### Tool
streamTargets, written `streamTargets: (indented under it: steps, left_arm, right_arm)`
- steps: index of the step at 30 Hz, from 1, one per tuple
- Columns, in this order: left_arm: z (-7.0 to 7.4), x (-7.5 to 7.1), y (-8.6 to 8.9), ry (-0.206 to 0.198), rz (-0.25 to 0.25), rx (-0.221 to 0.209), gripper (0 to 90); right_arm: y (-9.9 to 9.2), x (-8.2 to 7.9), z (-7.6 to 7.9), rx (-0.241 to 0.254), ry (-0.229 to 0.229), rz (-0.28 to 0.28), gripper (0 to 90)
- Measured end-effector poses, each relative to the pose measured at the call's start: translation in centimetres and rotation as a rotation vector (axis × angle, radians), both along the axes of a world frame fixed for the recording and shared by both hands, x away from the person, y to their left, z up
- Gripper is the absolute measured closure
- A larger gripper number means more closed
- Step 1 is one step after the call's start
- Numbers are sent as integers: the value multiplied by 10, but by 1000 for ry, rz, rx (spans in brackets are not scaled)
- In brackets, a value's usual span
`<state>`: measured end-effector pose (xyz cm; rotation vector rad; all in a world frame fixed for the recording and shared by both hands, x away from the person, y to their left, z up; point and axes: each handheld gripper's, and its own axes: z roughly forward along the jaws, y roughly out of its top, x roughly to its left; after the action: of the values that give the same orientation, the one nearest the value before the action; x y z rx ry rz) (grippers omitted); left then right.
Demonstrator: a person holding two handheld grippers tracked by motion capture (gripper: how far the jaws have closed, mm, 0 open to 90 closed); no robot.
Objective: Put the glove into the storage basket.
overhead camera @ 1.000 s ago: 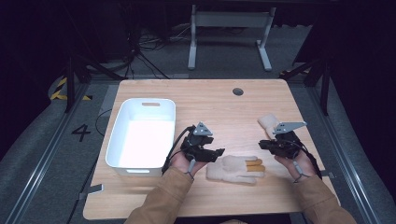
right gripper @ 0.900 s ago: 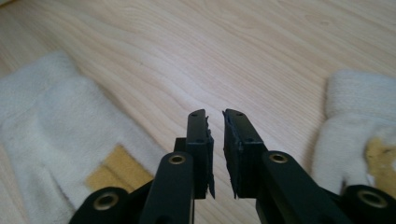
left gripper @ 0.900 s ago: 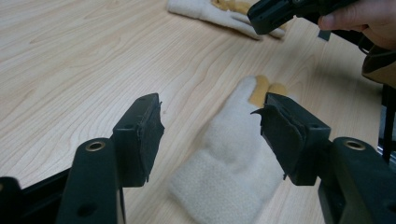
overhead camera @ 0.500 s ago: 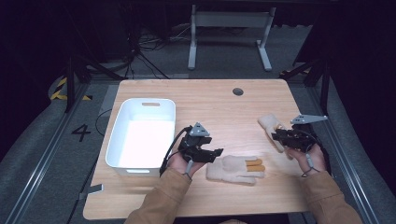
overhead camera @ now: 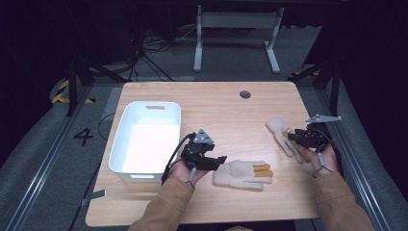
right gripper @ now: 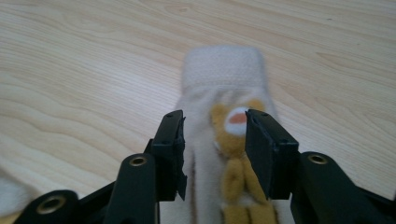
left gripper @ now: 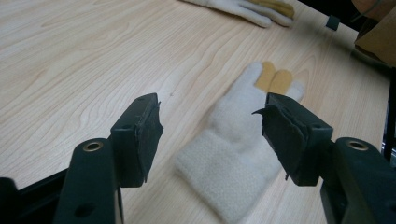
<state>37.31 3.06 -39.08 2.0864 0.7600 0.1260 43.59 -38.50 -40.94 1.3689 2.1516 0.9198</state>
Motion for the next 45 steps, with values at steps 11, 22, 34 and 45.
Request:
streamTargets:
  steps: [11, 22, 34, 45]
  left_arm:
    - [-4, -5, 7, 10, 22, 14, 373]
    - [-5, -6, 10, 19, 25, 21, 369]
    - [-6, -5, 7, 22, 24, 19, 368]
    - [-3, -2, 5, 16, 12, 6, 368]
  right_arm:
    - [-2, 18, -19, -34, -13, -39, 547]
    - [-2, 27, -33, -45, 40, -46, 601]
    - [-2, 24, -29, -48, 40, -68, 718]
    - [-5, 9, -7, -26, -37, -52, 719]
